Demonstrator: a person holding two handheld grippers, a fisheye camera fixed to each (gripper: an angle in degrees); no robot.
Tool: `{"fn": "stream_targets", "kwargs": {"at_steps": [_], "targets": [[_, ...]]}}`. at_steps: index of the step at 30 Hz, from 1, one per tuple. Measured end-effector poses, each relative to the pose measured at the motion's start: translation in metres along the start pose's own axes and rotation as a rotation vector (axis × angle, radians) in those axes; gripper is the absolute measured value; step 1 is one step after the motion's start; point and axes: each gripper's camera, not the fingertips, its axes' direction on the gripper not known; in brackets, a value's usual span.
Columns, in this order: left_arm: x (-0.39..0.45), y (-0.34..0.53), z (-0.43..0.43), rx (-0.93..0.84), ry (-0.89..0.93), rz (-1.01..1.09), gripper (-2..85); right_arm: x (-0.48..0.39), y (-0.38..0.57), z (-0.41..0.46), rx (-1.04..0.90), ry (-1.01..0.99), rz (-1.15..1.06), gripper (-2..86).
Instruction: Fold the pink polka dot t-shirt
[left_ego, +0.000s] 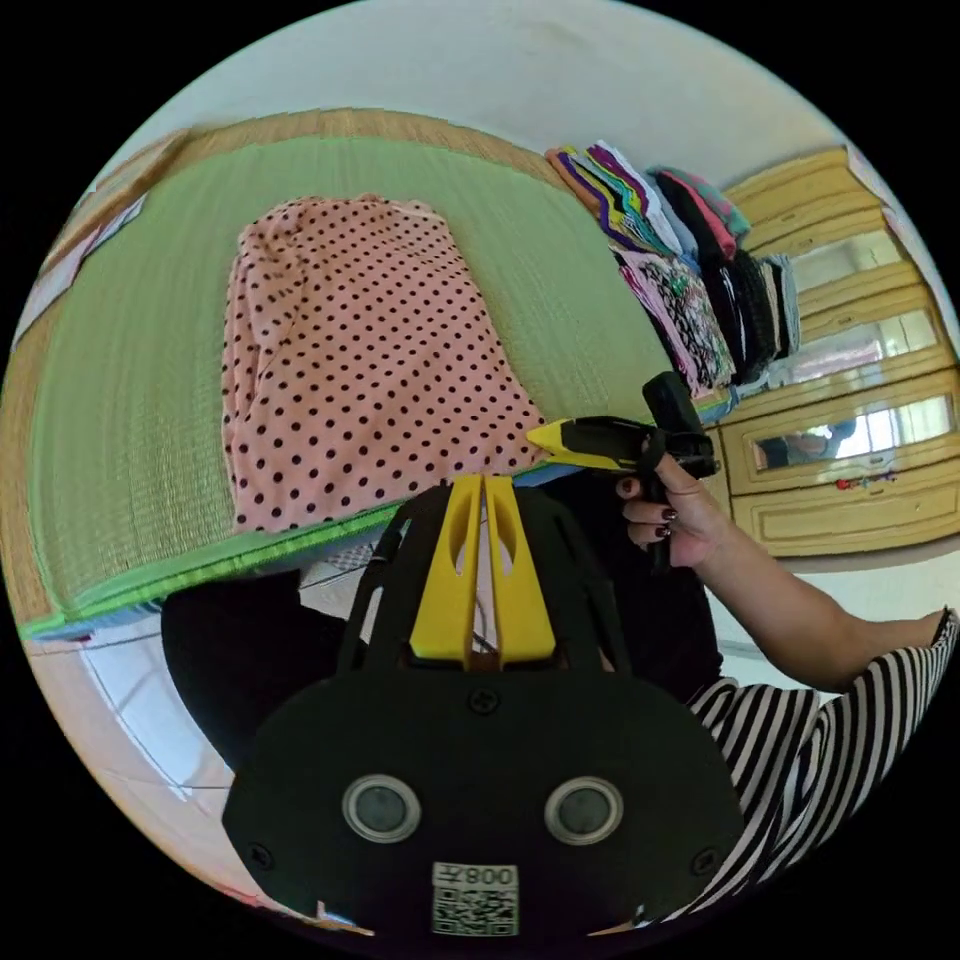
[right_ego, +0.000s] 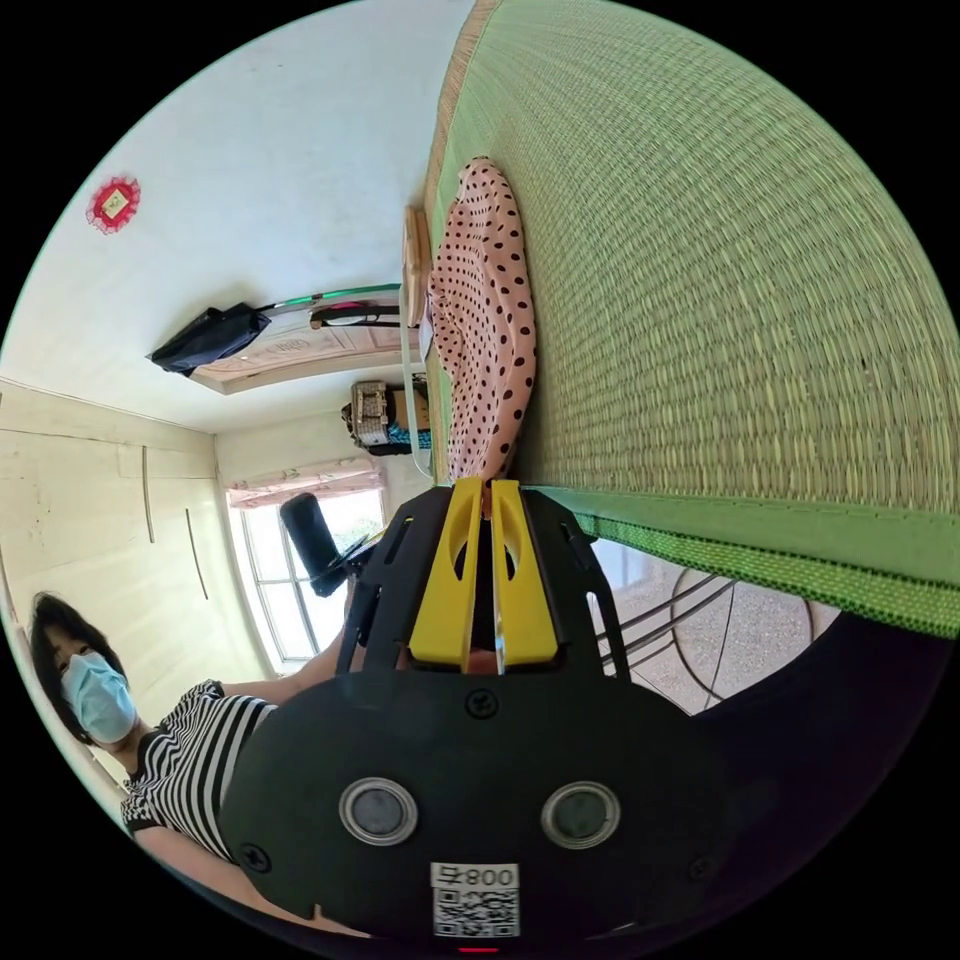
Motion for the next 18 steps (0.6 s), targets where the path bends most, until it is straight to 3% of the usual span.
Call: {"fn": "stream_targets", "kwargs": {"at_steps": [6, 13, 18], "targets": [[-0.078, 0.031, -0.064, 0.082, 0.271, -0.256, 0.3, -0.011, -0.006, 0.004, -0.002, -0.021, -0.005, 1.3], [-0.076, 0.031, -0.104, 0.002, 0.296, -0.186, 1.8, -0.016, -0.009, 0.011, -0.002, -0.023, 0.008, 1.6], [-0.101, 0.043, -0.135, 0.099, 0.502, -0.318, 1.5, -0.022, -0.010, 0.018, -0.009, -0.021, 0.005, 2.2]]}}
